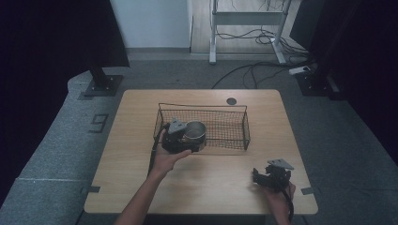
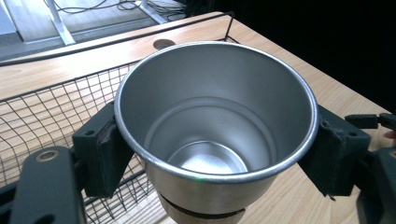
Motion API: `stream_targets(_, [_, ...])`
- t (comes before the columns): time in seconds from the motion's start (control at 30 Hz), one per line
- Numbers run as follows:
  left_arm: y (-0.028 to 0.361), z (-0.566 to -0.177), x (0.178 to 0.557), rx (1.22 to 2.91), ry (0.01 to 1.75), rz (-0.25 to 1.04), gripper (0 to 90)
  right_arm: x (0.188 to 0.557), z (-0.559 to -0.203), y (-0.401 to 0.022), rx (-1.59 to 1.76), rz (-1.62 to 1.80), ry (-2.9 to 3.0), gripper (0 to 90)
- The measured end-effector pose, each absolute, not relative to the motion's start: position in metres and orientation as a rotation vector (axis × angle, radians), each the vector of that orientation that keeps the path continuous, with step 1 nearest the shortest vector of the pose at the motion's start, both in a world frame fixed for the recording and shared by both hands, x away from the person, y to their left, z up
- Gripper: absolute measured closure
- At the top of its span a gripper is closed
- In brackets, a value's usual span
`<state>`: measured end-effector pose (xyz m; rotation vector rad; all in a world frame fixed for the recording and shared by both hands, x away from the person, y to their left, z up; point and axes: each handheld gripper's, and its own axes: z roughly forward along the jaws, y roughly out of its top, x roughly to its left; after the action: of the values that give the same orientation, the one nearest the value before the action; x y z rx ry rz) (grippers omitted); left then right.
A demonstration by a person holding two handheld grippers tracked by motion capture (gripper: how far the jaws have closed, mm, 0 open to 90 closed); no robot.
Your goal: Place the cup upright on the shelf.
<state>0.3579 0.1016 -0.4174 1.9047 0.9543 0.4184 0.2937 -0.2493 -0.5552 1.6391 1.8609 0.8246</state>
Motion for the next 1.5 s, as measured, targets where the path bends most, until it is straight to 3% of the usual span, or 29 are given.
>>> stream_targets(1.5, [0.096, -0.412, 0.393, 1.905, 1.001, 0.429, 19.3, 0.294, -0.555, -0.250, 1.631, 0.824, 1.861, 11.5])
